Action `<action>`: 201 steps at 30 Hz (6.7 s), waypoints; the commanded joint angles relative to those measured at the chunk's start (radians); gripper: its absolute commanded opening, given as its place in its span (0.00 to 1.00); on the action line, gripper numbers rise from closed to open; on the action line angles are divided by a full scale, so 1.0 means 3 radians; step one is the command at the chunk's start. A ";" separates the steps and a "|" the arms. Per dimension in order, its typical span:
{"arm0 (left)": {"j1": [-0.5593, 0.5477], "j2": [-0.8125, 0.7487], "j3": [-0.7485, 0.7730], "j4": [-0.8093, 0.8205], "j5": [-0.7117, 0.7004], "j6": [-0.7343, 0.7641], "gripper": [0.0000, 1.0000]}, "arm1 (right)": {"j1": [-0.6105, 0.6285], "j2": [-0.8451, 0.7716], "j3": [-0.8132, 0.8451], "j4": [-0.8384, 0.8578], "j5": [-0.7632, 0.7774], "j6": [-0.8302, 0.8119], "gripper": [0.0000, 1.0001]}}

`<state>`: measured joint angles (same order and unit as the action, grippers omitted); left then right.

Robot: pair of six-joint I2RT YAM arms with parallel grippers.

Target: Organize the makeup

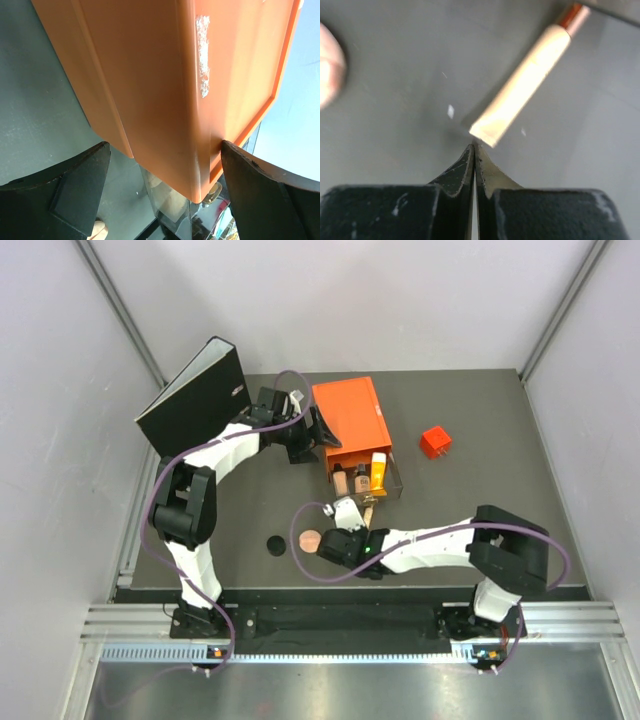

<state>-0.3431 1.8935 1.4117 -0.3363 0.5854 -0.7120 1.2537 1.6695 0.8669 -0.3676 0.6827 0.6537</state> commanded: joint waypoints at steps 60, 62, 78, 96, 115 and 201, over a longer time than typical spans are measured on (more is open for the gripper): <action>-0.0032 0.0131 -0.0135 -0.0331 -0.0361 0.0108 0.94 | -0.0769 -0.0605 0.0470 -0.0222 -0.0987 -0.0369 0.01; -0.0032 0.0162 -0.0099 -0.0341 -0.0361 0.0093 0.94 | -0.0774 -0.0707 0.0526 -0.0278 -0.0987 -0.0409 0.01; -0.0032 0.0285 0.0152 -0.0449 -0.0392 0.0088 0.93 | -0.0769 -0.1203 0.0618 -0.0585 -0.0982 -0.0435 0.12; -0.0032 0.0157 0.0260 -0.0628 -0.0458 0.0251 0.93 | -0.0758 -0.2512 -0.0818 0.0177 -0.1105 -0.0134 0.80; -0.0032 0.0157 0.0060 -0.0418 -0.0428 0.0211 0.93 | -0.0457 -0.1490 -0.1361 0.1670 -0.0379 -0.0047 0.73; 0.0070 0.0816 0.0908 -0.0863 -0.0100 0.0170 0.93 | -0.1229 -0.0452 0.1196 -0.0216 -0.1202 -0.1852 0.42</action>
<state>-0.3279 2.0651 1.6588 -0.5472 0.7189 -0.6788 0.8917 1.5032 1.1618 -0.3817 0.3222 0.1246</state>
